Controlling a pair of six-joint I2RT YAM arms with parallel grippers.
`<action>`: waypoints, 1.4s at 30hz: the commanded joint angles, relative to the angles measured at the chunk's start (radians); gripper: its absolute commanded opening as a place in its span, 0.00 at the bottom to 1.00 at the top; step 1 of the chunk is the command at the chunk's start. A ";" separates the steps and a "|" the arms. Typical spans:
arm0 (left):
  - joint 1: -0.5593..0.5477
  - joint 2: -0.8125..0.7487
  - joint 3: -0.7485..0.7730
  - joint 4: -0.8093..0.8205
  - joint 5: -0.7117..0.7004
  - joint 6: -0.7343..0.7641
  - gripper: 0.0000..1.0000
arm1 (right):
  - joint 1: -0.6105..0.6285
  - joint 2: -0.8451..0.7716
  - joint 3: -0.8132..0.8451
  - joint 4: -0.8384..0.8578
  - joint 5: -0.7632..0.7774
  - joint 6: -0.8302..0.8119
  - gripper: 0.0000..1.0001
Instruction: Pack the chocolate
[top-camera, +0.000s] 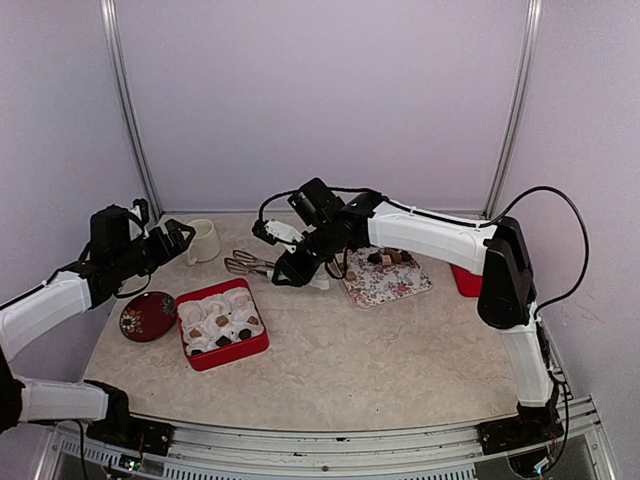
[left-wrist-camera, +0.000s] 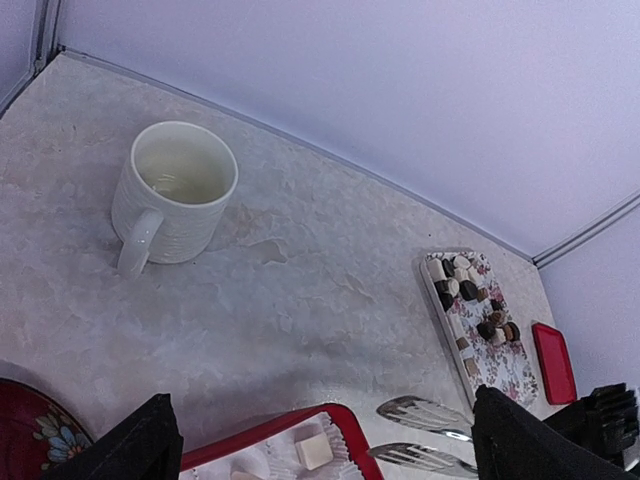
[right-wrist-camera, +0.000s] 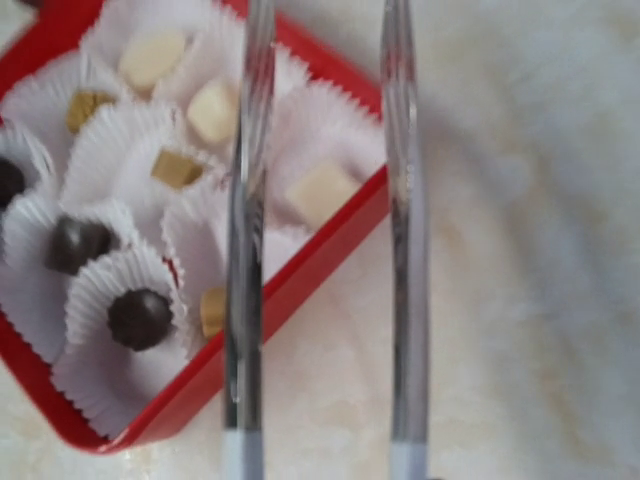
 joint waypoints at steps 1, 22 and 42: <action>0.005 -0.026 0.005 0.005 0.010 0.009 0.99 | -0.060 -0.179 -0.105 0.131 -0.008 0.049 0.37; -0.010 -0.028 0.044 -0.022 -0.007 0.008 0.99 | -0.340 -0.793 -1.040 0.421 0.061 0.226 0.37; -0.052 0.012 0.064 -0.011 -0.037 -0.009 0.99 | -0.392 -0.855 -1.408 0.654 0.085 0.328 0.41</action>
